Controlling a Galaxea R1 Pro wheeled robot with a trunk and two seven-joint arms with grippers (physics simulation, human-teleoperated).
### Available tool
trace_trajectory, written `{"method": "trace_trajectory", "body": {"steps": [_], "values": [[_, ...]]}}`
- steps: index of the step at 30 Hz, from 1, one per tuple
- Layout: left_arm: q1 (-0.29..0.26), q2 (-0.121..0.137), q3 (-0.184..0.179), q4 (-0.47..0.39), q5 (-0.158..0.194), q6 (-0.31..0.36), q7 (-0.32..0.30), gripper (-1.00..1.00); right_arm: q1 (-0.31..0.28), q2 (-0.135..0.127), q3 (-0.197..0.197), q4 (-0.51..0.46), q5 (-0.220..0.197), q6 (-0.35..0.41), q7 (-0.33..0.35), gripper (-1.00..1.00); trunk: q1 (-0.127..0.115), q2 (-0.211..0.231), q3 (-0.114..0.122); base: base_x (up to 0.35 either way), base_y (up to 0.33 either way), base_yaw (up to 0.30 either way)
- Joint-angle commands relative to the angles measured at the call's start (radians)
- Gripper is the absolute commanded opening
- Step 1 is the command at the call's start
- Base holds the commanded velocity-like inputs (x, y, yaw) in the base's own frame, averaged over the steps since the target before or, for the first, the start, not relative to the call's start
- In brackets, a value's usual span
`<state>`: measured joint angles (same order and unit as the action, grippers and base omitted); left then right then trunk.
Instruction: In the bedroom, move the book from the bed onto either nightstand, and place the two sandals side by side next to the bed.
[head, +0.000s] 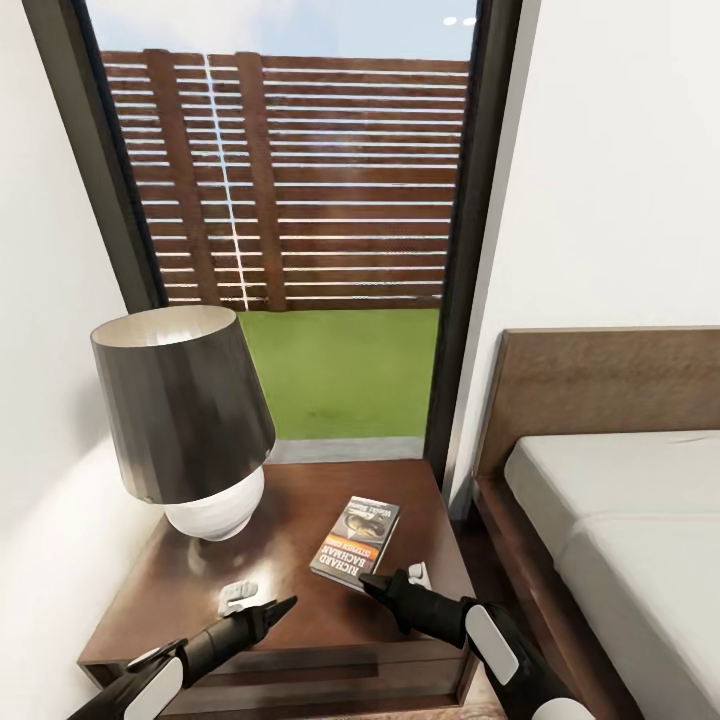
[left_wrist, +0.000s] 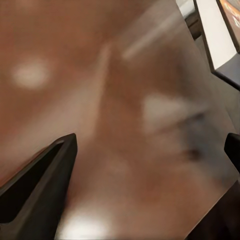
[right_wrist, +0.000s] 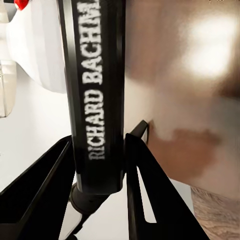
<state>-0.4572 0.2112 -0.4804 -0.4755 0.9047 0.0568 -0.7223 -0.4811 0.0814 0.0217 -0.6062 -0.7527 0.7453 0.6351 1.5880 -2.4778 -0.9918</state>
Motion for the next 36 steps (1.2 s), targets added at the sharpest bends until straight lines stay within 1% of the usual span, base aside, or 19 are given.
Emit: {"method": "trace_trajectory", "body": {"steps": [1,15,17,18,19,20,21,22,24,25,27,29,34,36], "values": [[0.0,0.0,-0.012,0.025,0.003,0.02,-0.001,1.0,0.0,0.0,0.0,0.0,-0.004,0.005,0.0,-1.0,0.0,0.0,-0.001,0.0,0.0,0.0],[0.0,0.0,-0.011,0.025,0.004,0.02,-0.009,1.0,0.0,0.0,0.001,0.0,-0.004,0.005,0.0,-1.0,0.0,0.0,-0.001,0.0,0.0,0.0],[0.0,0.003,-0.009,0.022,0.005,0.02,-0.028,1.0,0.0,0.0,0.001,0.0,-0.004,0.005,0.0,-1.0,0.0,0.0,-0.001,0.0,0.0,0.0],[0.0,0.007,-0.008,0.021,0.006,0.021,-0.059,1.0,0.0,0.0,0.001,0.0,-0.004,0.005,0.0,-1.0,0.0,0.0,-0.001,0.0,0.0,0.0],[0.0,0.015,-0.006,0.02,0.006,0.022,-0.108,1.0,0.0,0.0,0.001,0.0,-0.004,0.005,0.0,-1.0,0.0,0.0,-0.001,0.0,0.0,0.0],[0.0,0.022,-0.005,0.02,0.007,0.022,-0.14,1.0,0.001,0.0,0.001,0.0,-0.004,0.005,0.0,-1.0,0.0,0.0,-0.001,0.0,0.0,0.0],[0.0,0.051,-0.004,0.022,0.008,0.025,-0.248,1.0,0.001,0.0,0.001,0.0,-0.004,0.005,0.0,-1.0,0.0,0.0,-0.001,0.0,0.0,0.0],[0.0,0.071,-0.003,0.023,0.009,0.026,-0.322,1.0,0.001,0.0,0.001,0.0,-0.004,0.005,0.0,-1.0,0.0,0.0,-0.001,0.0,0.0,0.0],[0.0,0.104,-0.001,0.025,0.011,0.029,-0.46,1.0,0.0,0.0,0.001,0.0,-0.004,0.005,0.0,-1.0,0.0,0.0,-0.001,0.0,0.0,0.0],[0.0,0.11,0.0,0.025,0.011,0.03,-0.488,1.0,0.001,0.0,0.001,0.0,-0.004,0.005,0.0,-1.0,0.0,0.0,-0.001,0.0,0.0,0.0],[0.001,0.117,0.0,0.026,0.012,0.03,-0.517,1.0,0.0,0.0,0.001,0.0,-0.004,0.005,0.0,-1.0,0.0,0.0,-0.001,0.0,0.0,0.0],[0.001,0.12,0.0,0.026,0.012,0.031,-0.531,1.0,0.0,0.0,0.001,0.0,-0.004,0.005,0.0,-1.0,0.0,0.0,-0.001,0.0,0.0,0.0],[0.0,0.12,-0.001,0.026,0.013,0.032,-0.536,1.0,0.0,0.0,0.001,0.0,-0.004,0.005,0.0,-1.0,0.0,0.0,-0.001,0.0,0.0,0.0],[0.0,0.119,-0.001,0.026,0.013,0.031,-0.536,1.0,0.0,0.0,0.001,0.0,-0.004,0.005,0.0,-1.0,0.008,-0.014,-0.007,0.0,0.0,0.0]]}}
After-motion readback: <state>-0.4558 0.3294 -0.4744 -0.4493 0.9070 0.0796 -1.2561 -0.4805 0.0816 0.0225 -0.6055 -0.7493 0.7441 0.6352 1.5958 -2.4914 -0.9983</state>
